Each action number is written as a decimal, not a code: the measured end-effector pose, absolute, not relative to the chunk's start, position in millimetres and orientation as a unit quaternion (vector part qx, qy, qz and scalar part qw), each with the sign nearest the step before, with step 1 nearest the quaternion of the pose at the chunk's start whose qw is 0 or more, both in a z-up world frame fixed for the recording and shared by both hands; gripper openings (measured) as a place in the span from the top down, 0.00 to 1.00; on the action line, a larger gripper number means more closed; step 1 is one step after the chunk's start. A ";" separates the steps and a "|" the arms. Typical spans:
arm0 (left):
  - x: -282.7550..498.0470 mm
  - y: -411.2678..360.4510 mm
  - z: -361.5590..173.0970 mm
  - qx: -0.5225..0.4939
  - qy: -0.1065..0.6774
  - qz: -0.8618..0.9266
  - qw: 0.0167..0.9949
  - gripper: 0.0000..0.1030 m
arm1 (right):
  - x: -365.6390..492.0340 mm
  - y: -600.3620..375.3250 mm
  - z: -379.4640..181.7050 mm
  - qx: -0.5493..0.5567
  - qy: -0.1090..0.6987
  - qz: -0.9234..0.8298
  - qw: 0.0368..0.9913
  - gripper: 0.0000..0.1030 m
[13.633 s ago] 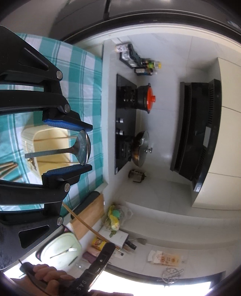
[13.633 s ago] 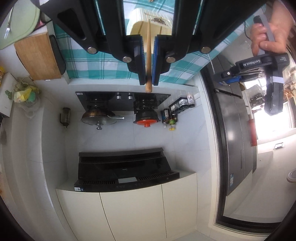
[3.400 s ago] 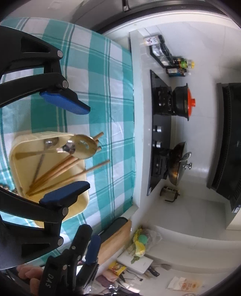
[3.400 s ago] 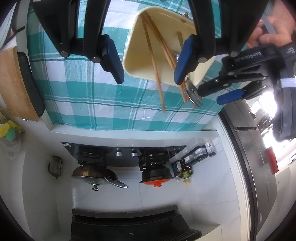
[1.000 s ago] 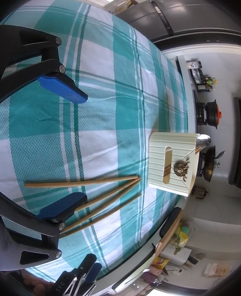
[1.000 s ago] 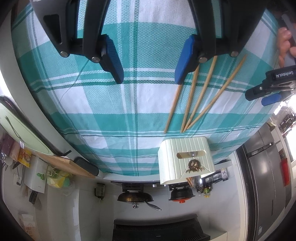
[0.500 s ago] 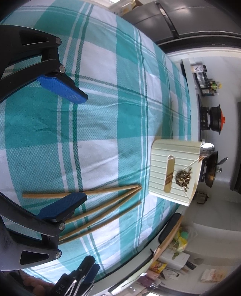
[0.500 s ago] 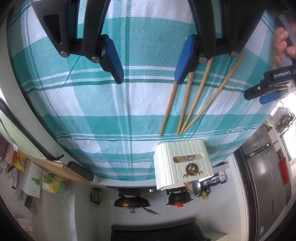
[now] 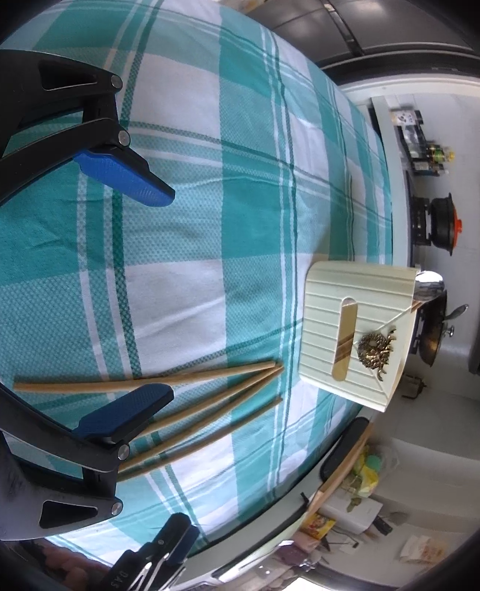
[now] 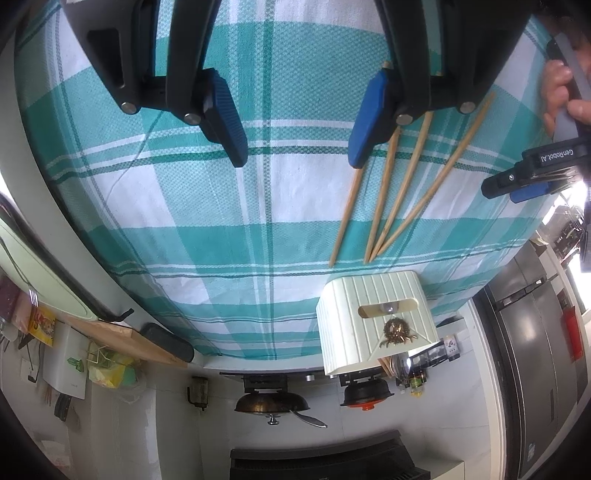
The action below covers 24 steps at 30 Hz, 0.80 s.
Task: Organize utensils
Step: 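Close the left tool on a wooden chopstick while the right tool grasps another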
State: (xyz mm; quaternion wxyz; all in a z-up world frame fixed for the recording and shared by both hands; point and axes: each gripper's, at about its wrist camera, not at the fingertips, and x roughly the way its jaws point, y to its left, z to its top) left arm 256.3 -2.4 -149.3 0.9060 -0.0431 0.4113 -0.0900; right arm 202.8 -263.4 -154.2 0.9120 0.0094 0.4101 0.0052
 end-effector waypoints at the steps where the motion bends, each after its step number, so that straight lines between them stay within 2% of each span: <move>1: 260.4 -7.1 -149.7 -0.037 0.412 -0.093 0.906 0.06 | 206.7 -262.9 -153.6 0.010 0.411 0.007 0.911 0.48; 10: 299.1 -41.7 -157.0 0.019 0.412 -0.103 0.905 0.08 | 264.0 -236.2 -159.6 0.004 0.431 0.068 0.900 0.63; 15: 312.0 -56.6 -168.7 0.060 0.426 -0.099 0.897 0.19 | 296.6 -227.7 -185.2 0.004 0.470 0.090 0.878 0.68; 19: 313.3 -44.9 -166.7 0.062 0.424 -0.076 0.900 0.22 | 301.3 -221.8 -197.3 -0.024 0.488 0.096 0.867 0.87; 23: 320.1 -33.3 -166.8 0.037 0.437 -0.082 0.895 0.21 | 299.5 -235.4 -194.1 -0.012 0.496 0.088 0.864 0.86; 24: 322.5 -35.0 -166.1 0.041 0.437 -0.083 0.895 0.21 | 301.0 -238.4 -193.6 -0.007 0.498 0.092 0.863 0.83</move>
